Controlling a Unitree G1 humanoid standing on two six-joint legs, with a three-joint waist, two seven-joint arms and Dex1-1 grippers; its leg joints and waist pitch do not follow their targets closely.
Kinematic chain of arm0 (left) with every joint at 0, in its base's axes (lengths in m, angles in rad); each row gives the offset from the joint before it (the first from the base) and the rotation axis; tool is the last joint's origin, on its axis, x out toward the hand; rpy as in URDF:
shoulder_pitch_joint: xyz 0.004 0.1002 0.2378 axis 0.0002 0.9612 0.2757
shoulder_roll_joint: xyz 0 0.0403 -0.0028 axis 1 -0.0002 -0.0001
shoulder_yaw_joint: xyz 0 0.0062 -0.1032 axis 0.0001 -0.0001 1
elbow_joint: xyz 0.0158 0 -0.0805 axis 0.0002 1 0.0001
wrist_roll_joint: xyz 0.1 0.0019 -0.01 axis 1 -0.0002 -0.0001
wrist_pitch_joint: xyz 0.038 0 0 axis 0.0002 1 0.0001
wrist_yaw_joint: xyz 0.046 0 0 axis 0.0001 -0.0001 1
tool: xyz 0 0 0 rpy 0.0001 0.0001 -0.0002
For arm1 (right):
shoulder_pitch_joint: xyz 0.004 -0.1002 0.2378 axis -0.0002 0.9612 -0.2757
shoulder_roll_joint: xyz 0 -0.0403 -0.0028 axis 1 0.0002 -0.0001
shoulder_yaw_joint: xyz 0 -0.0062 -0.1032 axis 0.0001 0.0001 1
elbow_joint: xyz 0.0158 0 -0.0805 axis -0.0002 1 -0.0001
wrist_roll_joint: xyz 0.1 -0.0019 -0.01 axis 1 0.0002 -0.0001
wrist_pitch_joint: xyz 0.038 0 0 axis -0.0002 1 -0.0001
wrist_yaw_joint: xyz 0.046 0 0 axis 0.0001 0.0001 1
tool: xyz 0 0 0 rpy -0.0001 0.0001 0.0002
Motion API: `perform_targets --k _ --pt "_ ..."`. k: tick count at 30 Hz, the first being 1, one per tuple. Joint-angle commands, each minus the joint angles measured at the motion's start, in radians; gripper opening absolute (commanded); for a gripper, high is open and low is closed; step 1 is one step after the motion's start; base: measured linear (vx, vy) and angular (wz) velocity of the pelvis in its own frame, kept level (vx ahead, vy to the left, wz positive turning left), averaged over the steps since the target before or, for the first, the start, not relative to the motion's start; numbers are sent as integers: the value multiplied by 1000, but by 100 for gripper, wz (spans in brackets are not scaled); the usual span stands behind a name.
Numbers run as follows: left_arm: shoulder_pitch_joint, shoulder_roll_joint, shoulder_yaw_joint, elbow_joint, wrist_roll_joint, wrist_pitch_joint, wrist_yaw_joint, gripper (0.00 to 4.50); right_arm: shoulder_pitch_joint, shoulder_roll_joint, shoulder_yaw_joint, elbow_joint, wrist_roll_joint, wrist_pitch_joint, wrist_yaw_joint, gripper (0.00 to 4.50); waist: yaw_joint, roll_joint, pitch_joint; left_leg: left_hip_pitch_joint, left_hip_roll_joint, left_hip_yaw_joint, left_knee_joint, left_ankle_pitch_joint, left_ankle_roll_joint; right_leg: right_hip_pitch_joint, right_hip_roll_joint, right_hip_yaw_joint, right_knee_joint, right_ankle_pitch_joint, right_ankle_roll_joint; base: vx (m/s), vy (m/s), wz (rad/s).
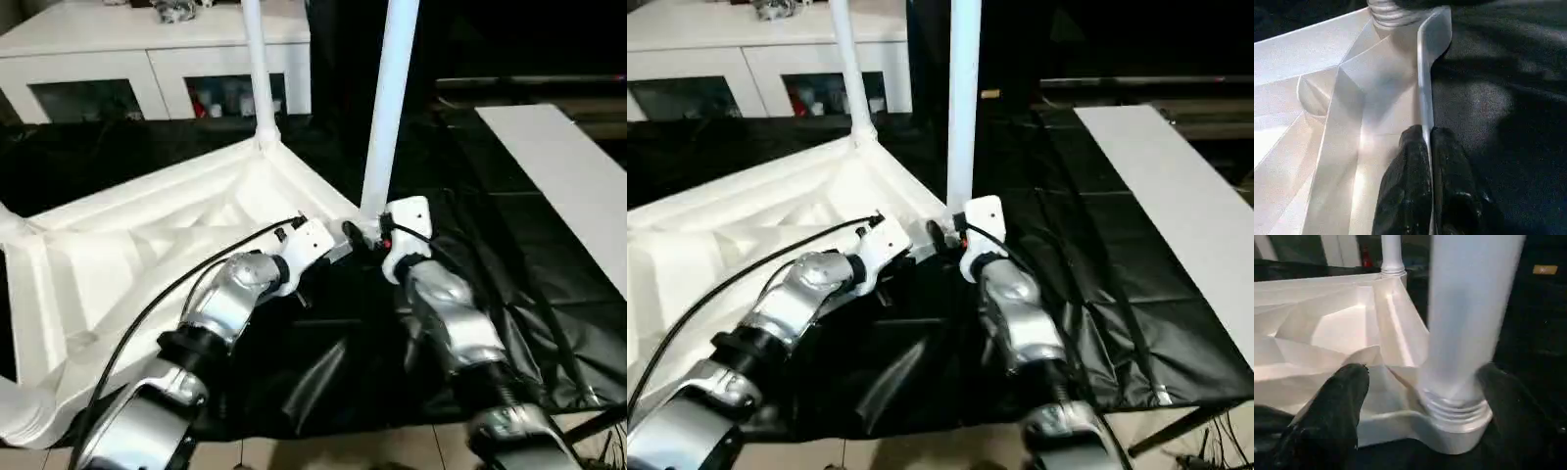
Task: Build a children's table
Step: Rotate leg to tighten
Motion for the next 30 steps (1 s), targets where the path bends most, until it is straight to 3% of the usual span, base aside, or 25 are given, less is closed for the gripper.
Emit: perform_targets --k 1,2,3,6,10,13,19,20,30 --pt "28 44 -4 -53 -4 -49 -62 0 14 -44 14 -60 5 1 79 408 8 -12 -71 0 38 -10 -65 -142 80 57 -55 34 -67 -138 -223 0 0 0" --pt "50 87 -13 -91 -21 -74 -139 0 49 -108 40 -101 16 -8 185 408 13 -9 -68 2 37 -10 -65 -147 88 57 -54 33 -70 -136 -230 0 0 0" --pt "50 87 -13 -91 -21 -74 -139 0 49 -108 40 -101 16 -8 185 408 16 -9 -70 3 41 -7 -63 -147 92 56 -56 36 -66 -117 -233 0 0 0" --pt "114 204 -51 -182 -92 -123 -369 0 132 -259 88 -190 36 -36 422 408 24 -9 -69 5 47 -9 -65 -147 103 59 -59 36 -63 -98 -244 0 0 0" --pt "153 261 -48 -231 -173 -136 -517 0 164 -333 97 -227 64 -25 528 408 22 -5 -64 10 47 -6 -70 -196 88 52 -56 33 -66 -141 -264 0 0 0" --pt "175 286 -41 -281 -211 -97 -576 0 174 -371 116 -256 97 12 602 408 28 -5 -61 14 52 -7 -74 -223 72 52 -58 35 -69 -190 -253 0 0 0" --pt "178 287 -40 -294 -219 -98 -583 0 173 -378 141 -243 95 15 647 408 31 -9 -60 12 48 -6 -73 -221 56 52 -59 37 -74 -241 -230 0 0 0" --pt "177 287 -40 -293 -223 -101 -585 0 169 -379 146 -229 87 7 657 393 32 -13 -61 12 47 -6 -73 -214 57 51 -58 37 -73 -233 -228 0 0 0" --pt "178 291 -34 -300 -225 -85 -597 0 152 -353 139 -196 119 19 676 327 36 -12 -65 10 46 -5 -67 -168 74 54 -56 35 -65 -173 -244 0 0 0"
